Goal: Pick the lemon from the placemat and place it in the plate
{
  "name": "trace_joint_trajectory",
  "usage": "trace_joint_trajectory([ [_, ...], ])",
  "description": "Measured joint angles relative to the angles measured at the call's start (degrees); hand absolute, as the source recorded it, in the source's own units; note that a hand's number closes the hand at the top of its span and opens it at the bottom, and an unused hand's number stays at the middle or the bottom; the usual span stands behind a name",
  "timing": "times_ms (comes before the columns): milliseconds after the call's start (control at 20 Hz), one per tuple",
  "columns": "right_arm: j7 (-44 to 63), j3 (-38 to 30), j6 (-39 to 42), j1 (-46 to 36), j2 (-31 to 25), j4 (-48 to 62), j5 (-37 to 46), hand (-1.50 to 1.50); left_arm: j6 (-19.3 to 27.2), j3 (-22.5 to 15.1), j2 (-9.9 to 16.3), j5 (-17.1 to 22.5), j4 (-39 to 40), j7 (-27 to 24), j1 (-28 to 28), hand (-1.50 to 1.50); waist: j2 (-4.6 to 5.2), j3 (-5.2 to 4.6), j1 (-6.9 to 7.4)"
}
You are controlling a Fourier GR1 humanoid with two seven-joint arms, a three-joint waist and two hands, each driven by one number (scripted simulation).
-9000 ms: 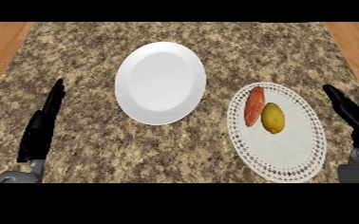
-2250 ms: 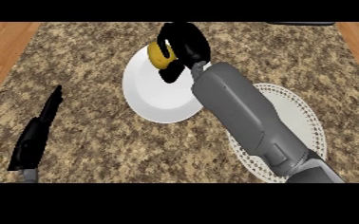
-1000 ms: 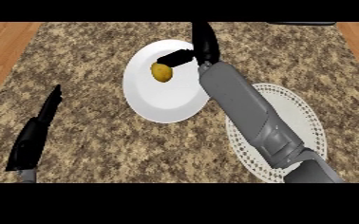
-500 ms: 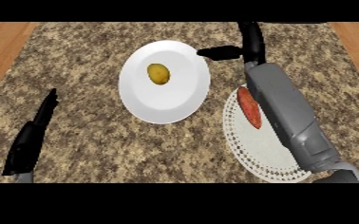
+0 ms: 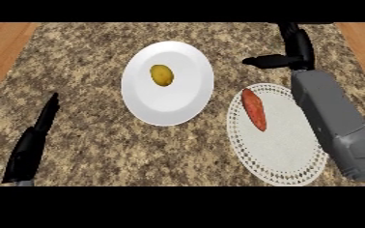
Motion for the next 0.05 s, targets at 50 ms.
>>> trace_joint_trajectory([
  [50, -0.7, -0.5, 1.1, -0.3, -0.8, 1.2, 0.1, -1.5, 0.1, -0.2, -0.3, -0.2, -0.4, 0.0, 0.4, 0.0, 0.01, 0.01, 0.05],
])
